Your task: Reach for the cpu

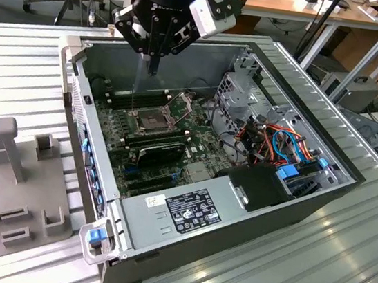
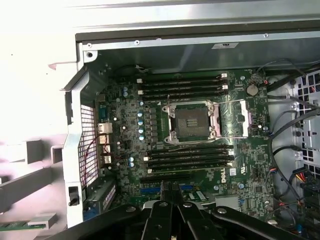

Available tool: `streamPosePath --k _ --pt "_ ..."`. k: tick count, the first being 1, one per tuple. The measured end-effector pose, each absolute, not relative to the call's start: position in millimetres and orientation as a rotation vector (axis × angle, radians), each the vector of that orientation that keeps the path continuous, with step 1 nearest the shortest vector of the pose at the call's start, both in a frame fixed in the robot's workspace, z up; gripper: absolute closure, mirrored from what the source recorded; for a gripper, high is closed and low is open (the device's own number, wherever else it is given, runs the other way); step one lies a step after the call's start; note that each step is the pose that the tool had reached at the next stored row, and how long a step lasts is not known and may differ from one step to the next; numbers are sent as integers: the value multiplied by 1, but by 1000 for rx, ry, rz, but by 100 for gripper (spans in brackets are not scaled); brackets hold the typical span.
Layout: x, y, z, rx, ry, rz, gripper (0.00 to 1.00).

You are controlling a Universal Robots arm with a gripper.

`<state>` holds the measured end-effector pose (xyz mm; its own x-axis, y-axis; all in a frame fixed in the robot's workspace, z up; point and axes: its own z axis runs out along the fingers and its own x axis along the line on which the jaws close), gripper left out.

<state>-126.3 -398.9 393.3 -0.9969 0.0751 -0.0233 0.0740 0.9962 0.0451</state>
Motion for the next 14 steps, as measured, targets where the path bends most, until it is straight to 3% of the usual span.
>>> streamPosePath --k 14 --pt "-128 -399 393 117 3114 69 89"
